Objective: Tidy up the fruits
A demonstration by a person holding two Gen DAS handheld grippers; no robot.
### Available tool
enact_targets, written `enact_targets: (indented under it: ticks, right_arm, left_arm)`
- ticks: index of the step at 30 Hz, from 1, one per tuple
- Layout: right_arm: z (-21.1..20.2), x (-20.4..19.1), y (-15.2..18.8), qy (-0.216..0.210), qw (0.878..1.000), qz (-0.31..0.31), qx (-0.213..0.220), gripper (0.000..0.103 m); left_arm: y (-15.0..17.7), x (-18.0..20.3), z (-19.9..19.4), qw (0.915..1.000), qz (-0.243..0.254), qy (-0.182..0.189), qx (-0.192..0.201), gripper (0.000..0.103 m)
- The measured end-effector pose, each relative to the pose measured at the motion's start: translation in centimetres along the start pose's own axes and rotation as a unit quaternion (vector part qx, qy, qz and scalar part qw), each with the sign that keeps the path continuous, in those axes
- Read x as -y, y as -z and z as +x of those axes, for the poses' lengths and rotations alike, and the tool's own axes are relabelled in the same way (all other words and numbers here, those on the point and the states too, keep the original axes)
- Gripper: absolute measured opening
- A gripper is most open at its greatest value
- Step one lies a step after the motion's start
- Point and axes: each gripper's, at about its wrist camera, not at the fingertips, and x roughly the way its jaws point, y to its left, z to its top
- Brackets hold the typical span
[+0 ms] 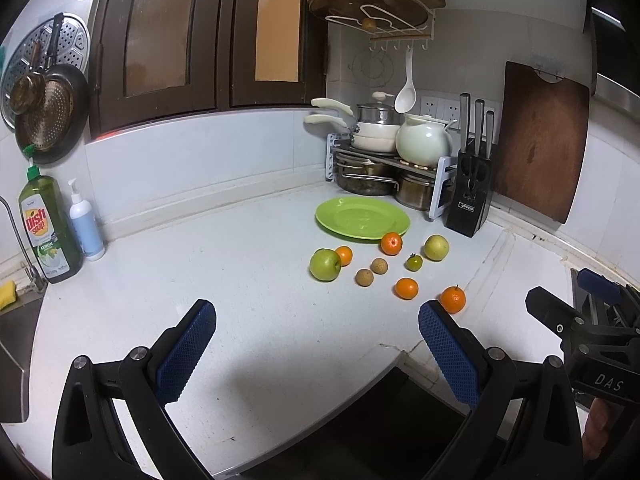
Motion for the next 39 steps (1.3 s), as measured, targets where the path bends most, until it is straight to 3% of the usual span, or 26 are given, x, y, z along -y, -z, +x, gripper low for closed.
enact_targets:
  ticks: [39]
  right_arm:
    - [-0.22, -0.42, -0.03, 0.0, 1.0, -0.002, 0.002, 0.102]
  left_arm:
    - [-0.17, 0.14, -0.31, 1.0, 0.0, 0.006, 0.004, 0.103]
